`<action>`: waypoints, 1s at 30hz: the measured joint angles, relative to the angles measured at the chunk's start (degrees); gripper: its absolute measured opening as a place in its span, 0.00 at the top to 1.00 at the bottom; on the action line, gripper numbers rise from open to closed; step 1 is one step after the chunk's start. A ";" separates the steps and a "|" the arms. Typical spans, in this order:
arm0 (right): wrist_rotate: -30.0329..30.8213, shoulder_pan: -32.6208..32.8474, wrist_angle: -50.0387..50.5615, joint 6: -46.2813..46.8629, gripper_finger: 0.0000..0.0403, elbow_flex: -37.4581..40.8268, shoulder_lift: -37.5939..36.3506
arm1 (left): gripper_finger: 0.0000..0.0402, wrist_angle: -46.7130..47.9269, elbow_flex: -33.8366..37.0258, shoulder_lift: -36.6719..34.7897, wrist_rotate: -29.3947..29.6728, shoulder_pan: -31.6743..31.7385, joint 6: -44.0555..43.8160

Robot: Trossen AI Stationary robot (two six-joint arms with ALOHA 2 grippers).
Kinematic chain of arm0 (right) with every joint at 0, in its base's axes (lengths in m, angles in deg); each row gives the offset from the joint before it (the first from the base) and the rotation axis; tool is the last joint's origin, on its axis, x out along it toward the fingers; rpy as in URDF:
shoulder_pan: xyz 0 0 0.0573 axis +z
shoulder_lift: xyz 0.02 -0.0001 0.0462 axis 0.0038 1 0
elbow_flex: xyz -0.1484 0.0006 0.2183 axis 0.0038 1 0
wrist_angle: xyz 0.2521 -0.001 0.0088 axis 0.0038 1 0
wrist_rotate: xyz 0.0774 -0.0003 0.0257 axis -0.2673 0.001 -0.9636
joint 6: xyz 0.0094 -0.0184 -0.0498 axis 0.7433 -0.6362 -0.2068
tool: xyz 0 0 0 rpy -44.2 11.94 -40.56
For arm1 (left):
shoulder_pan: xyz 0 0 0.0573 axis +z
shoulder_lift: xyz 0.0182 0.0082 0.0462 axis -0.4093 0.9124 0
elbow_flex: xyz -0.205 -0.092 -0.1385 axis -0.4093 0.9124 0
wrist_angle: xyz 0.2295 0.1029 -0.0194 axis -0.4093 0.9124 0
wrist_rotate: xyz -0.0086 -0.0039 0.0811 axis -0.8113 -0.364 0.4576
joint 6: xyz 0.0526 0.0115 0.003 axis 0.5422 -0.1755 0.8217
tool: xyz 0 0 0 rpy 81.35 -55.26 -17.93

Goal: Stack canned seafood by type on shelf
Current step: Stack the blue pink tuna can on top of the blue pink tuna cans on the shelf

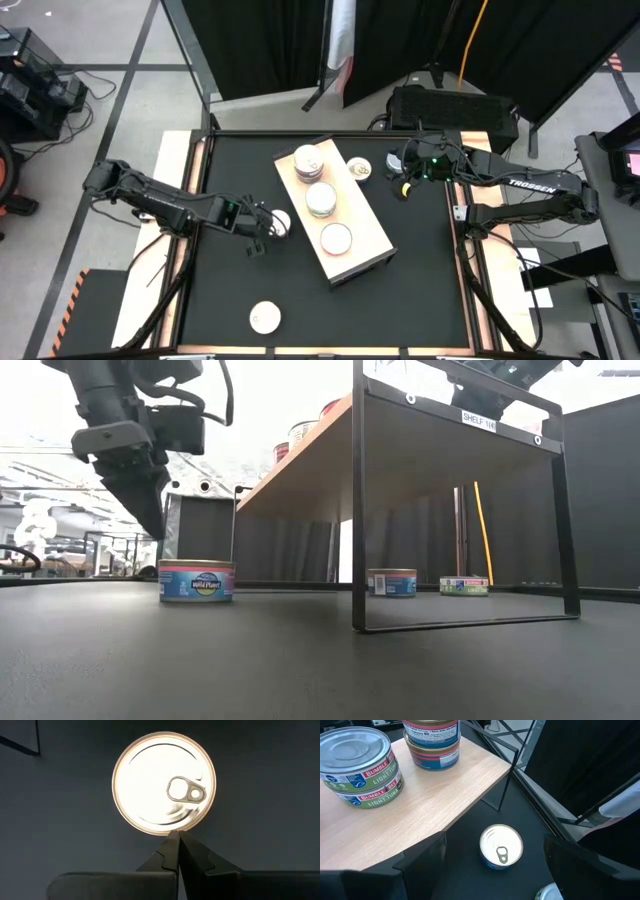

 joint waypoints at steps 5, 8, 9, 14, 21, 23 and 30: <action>0.00 0.00 -0.02 0.00 0.19 0.00 0.01 | 0.98 -0.29 0.00 0.73 0.79 1.26 1.21; -0.02 0.00 0.00 0.00 0.19 0.00 0.01 | 0.98 -0.37 0.00 2.32 0.70 1.79 2.12; -0.02 0.00 -0.01 0.01 0.19 0.00 0.00 | 0.98 -0.49 0.00 2.89 0.11 1.97 2.45; -0.07 0.00 0.00 0.17 0.19 0.00 -0.01 | 0.98 -0.40 -0.03 5.25 -1.69 2.17 2.42; -0.09 0.00 0.02 0.13 0.19 0.02 0.01 | 0.98 -0.08 -0.15 5.62 -2.18 2.15 1.22; -0.10 0.00 0.04 0.11 0.19 0.02 0.01 | 0.98 0.22 -0.17 5.62 -3.09 2.17 0.84; -0.28 0.00 0.07 0.07 0.19 0.02 0.01 | 0.98 1.08 -0.17 5.64 -3.67 2.11 0.41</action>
